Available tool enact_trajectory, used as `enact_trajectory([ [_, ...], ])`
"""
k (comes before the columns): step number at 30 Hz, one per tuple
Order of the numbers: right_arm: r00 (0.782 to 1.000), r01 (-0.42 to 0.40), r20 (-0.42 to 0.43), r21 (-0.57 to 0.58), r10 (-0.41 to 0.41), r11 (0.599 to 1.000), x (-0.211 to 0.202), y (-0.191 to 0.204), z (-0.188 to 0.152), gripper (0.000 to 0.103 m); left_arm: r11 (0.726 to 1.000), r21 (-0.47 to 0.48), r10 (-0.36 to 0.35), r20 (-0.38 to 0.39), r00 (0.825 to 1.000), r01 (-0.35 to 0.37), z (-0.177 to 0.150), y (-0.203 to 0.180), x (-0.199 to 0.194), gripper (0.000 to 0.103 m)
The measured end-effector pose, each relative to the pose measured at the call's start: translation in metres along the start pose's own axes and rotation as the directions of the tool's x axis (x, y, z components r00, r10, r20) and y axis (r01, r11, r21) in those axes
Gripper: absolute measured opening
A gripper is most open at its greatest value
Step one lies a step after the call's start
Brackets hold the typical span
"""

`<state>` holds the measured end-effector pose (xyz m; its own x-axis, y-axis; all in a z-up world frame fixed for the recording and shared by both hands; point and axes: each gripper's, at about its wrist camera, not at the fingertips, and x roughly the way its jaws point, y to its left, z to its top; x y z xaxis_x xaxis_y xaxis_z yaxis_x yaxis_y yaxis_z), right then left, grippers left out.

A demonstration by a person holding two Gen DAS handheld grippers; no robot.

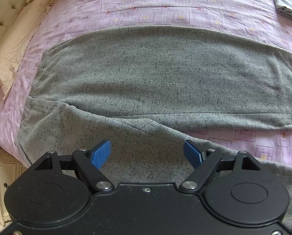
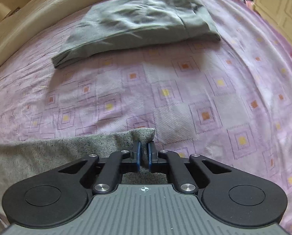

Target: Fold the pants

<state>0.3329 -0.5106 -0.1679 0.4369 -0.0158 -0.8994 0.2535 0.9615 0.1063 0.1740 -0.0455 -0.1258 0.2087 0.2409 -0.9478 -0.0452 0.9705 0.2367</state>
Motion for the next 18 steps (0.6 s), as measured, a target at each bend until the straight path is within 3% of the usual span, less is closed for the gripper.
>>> enact_trajectory([
  [3, 0.990, 0.123, 0.085, -0.079, -0.116, 0.989, -0.012, 0.011, 0.003, 0.002, 1.000, -0.004, 0.004, 0.012, 1.000, -0.004, -0.002, 0.001, -0.002, 0.084],
  [5, 0.990, 0.135, 0.044, -0.027, -0.134, 0.991, 0.001, 0.004, 0.007, 0.002, 1.000, 0.001, 0.003, 0.014, 1.000, -0.003, -0.003, 0.001, -0.001, 0.084],
  [7, 0.985, 0.170, 0.004, -0.050, -0.170, 0.984, 0.020, 0.007, 0.004, 0.003, 1.000, 0.013, 0.006, 0.014, 1.000, -0.006, -0.004, 0.002, 0.002, 0.084],
  [10, 0.975, 0.223, 0.029, -0.076, -0.222, 0.972, 0.018, 0.022, 0.004, 0.007, 1.000, 0.022, 0.010, 0.018, 1.000, -0.011, -0.006, 0.005, 0.004, 0.084],
  [15, 0.977, 0.114, 0.180, 0.027, -0.117, 0.993, -0.041, 0.031, -0.014, 0.013, 0.999, 0.052, -0.003, 0.032, 0.999, 0.001, -0.015, 0.010, 0.008, 0.084],
  [18, 0.980, 0.003, 0.197, 0.024, -0.008, 1.000, -0.071, 0.050, -0.044, 0.013, 0.997, 0.076, -0.005, 0.020, 1.000, 0.003, -0.025, 0.012, 0.015, 0.084],
])
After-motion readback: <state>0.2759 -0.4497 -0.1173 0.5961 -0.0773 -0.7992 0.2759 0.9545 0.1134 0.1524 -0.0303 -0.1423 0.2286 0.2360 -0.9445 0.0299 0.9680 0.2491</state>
